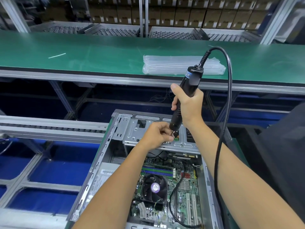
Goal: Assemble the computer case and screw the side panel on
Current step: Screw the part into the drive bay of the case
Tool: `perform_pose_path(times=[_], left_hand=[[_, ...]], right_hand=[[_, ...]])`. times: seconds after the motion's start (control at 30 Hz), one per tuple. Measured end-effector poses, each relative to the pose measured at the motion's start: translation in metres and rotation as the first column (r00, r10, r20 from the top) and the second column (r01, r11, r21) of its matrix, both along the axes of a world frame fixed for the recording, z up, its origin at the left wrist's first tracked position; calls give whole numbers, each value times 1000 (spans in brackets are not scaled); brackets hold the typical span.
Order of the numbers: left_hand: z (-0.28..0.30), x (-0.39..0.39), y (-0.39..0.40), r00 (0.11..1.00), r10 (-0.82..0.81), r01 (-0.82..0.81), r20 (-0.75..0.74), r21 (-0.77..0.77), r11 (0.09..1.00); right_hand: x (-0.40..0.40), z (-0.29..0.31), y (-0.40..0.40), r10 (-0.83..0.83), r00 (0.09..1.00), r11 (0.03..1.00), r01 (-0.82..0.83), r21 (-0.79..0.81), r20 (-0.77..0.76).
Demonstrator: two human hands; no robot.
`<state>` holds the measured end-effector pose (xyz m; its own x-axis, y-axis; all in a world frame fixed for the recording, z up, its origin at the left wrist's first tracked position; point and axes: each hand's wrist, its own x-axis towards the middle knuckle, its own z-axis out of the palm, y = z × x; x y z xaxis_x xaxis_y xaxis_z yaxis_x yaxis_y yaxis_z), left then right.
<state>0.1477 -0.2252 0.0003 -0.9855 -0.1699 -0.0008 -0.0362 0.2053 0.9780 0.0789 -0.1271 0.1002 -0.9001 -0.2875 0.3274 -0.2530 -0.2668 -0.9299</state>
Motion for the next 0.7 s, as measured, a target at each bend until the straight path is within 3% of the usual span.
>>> perform_pose_path(times=[0.17,0.3,0.43,0.7], left_hand=[[0,0,-5,997,-71,71,-8,136,988],[-2,-3,-8,994,99,-85,-47,243,966],[-3,-5,-6,977,209,-198,-39,196,960],[-6,-6,-6,975,220,-212,-37,152,965]], right_hand=[[-2,-3,4,5,1000,1000,-5,-17,9],[2,-10,6,20,1000,1000,-20,-3,3],[5,-15,5,35,999,999,-35,14,-14],[9,-17,4,49,997,998,-47,41,-59]])
